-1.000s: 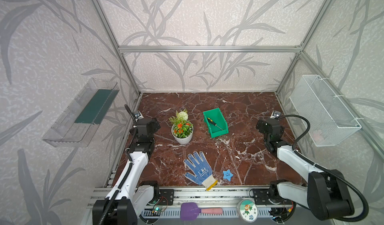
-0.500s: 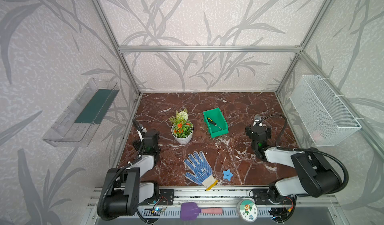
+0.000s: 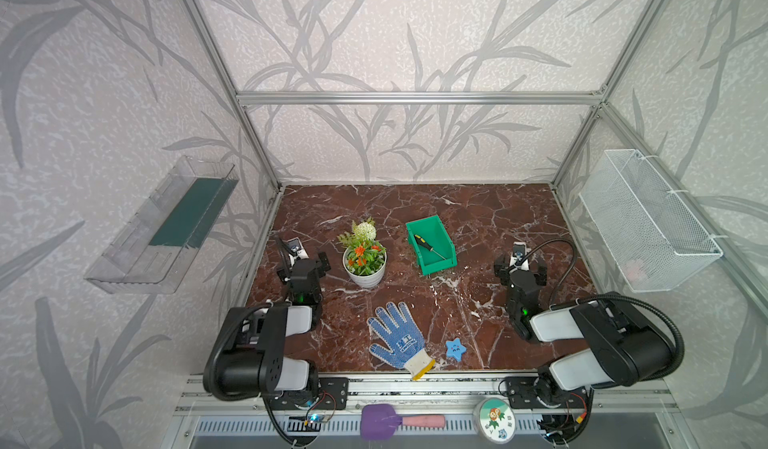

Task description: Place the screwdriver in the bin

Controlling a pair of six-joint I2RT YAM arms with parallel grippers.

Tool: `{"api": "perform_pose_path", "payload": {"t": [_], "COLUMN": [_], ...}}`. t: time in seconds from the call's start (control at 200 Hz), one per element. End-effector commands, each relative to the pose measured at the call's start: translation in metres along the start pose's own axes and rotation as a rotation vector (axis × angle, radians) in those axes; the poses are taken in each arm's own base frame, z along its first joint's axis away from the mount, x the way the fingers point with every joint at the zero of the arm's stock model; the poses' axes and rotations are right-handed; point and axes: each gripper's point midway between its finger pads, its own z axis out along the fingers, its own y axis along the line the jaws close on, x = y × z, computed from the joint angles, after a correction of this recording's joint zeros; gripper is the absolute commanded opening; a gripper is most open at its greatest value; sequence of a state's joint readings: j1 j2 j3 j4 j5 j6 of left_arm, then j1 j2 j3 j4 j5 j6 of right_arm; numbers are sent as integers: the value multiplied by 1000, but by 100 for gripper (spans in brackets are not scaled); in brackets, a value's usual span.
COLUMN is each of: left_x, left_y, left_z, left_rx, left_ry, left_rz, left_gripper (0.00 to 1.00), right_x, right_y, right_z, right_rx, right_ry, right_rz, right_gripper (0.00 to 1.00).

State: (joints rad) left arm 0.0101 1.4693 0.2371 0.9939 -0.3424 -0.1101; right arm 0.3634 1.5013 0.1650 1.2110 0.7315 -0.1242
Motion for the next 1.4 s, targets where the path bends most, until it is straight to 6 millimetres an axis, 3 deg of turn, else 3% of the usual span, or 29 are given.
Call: {"api": "perform_pose_path", "payload": {"t": [0.0,0.115,0.2,0.365,0.555,0.985,1.155,1.245,1.395], "left_x": [-18,-17,-16,-14,-14,-15,-15,-15,-15], "left_y": [-21,-37,-32,-28,-28,-28,-28,-28,-28], "left_z": [-2,4,4,26,24,25,25,25,25], "left_rx": [120,189,163,82,82,82,82,80,82], "left_ry": [-105,-116,-95,18,-4,-12,-9,-11,-10], "left_rz": [7,52,37,48,39,42,42,41,42], "left_gripper": [99,99,99,99,99,99,99,99,99], "right_x": [-24,-26,-26,-28,-33,-31,-21,2,-2], "right_y": [-6,-2,0,8,31,32,33,29,31], "right_z": [-6,-3,-1,4,17,22,34,50,55], "right_rx": [5,2,-5,-20,-66,-88,-182,-270,-275], "right_ry": [-109,-113,-113,-114,-122,-87,-7,117,73], "right_rz": [93,71,63,36,-73,-67,-9,75,79], "right_gripper": [99,99,99,99,99,99,99,99,99]}}
